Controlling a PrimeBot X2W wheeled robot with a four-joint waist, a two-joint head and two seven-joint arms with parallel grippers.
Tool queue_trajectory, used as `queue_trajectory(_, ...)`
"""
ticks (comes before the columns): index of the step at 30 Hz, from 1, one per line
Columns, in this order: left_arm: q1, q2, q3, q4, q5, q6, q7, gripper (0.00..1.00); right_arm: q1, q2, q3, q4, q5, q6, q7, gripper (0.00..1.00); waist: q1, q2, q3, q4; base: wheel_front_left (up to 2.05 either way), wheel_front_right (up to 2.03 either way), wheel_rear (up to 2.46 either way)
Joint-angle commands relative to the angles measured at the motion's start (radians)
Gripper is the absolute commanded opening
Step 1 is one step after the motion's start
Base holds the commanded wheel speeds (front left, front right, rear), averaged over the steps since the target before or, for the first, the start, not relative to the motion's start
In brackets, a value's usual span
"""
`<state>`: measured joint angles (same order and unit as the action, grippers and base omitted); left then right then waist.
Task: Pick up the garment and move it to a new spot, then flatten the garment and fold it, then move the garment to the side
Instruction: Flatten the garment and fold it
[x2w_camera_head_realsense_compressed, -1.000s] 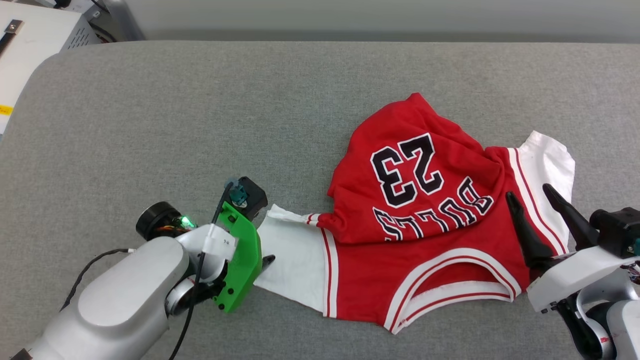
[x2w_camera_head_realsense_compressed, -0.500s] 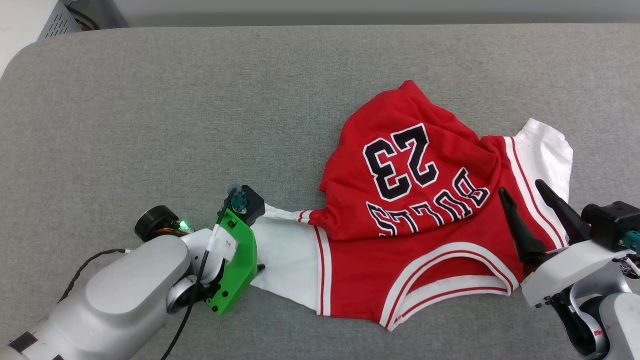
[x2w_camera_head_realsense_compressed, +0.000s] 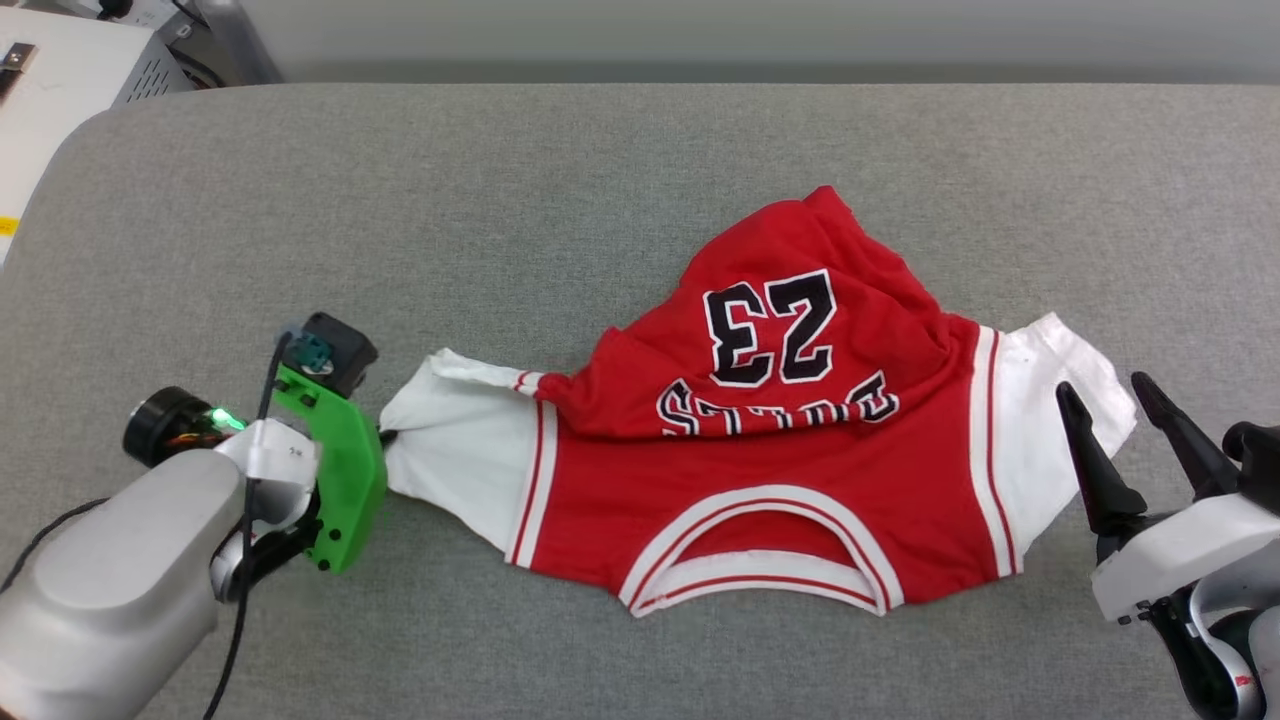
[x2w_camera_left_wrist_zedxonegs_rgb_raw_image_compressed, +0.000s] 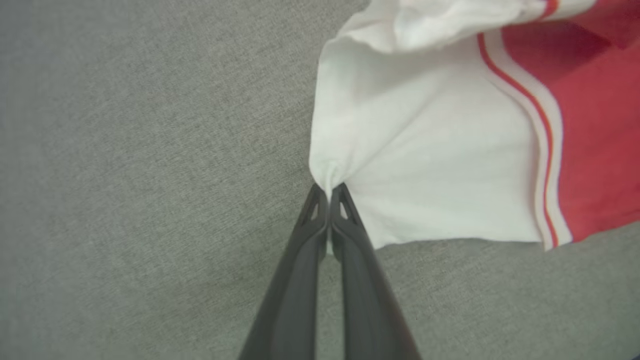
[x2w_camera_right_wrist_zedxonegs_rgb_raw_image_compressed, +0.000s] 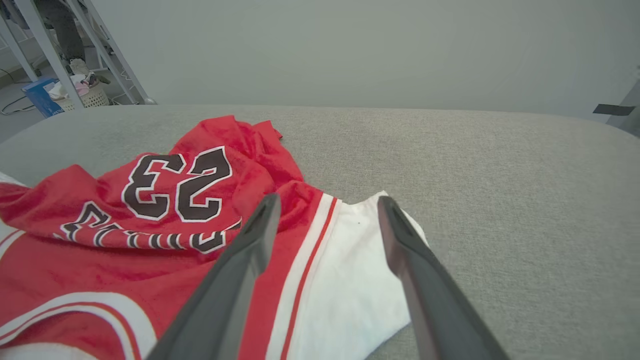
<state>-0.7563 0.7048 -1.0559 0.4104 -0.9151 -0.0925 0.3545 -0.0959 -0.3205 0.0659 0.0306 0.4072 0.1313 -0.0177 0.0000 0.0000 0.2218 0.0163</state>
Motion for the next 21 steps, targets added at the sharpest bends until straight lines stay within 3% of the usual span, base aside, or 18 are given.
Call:
queue_trajectory(1, 0.022, 0.027, 0.009, 0.004, -0.005, 0.017, -0.013, 0.00, 0.017, 0.003, -0.011, -0.006, -0.007, -0.001, -0.005, 1.00, 0.0000, 0.0000, -0.003, 0.001, 0.00, 0.00, 0.00)
queue_trajectory(8, 0.089, 0.069, 0.011, 0.037, -0.012, 0.065, -0.043, 0.00, 0.032, 0.009, -0.043, -0.022, -0.026, -0.001, 0.006, 1.00, 0.0000, 0.0000, -0.003, -0.006, 0.00, 0.00, 0.00)
queue_trajectory(12, 0.119, 0.050, 0.021, 0.062, -0.024, 0.082, -0.089, 0.00, 0.030, 0.006, -0.050, -0.026, -0.027, -0.001, 0.017, 1.00, 0.0000, 0.0000, -0.010, -0.010, 0.00, 0.00, 0.00)
queue_trajectory(13, 0.125, 0.043, 0.025, 0.066, -0.028, 0.086, -0.102, 0.43, 0.028, 0.003, -0.052, -0.027, -0.027, -0.001, 0.020, 1.00, 0.0000, 0.0000, -0.014, -0.010, 0.00, 0.00, 0.00)
queue_trajectory(14, 0.131, 0.037, 0.029, 0.069, -0.030, 0.092, -0.120, 1.00, 0.025, -0.003, -0.054, -0.031, -0.028, -0.001, 0.024, 1.00, 0.0000, 0.0000, -0.019, -0.009, 0.00, 0.00, 0.00)
queue_trajectory(17, 0.146, 0.022, 0.046, 0.067, -0.027, 0.116, -0.185, 1.00, 0.010, -0.023, -0.062, -0.042, -0.021, -0.001, 0.036, 1.00, 0.0000, 0.0000, -0.038, -0.008, 0.00, 0.00, 0.00)
queue_trajectory(21, 0.169, 0.014, 0.091, 0.027, 0.002, 0.189, -0.345, 1.00, -0.022, -0.088, -0.082, -0.077, -0.004, -0.001, 0.076, 1.00, 0.0000, 0.0000, -0.064, 0.003, 0.00, 0.00, 0.00)
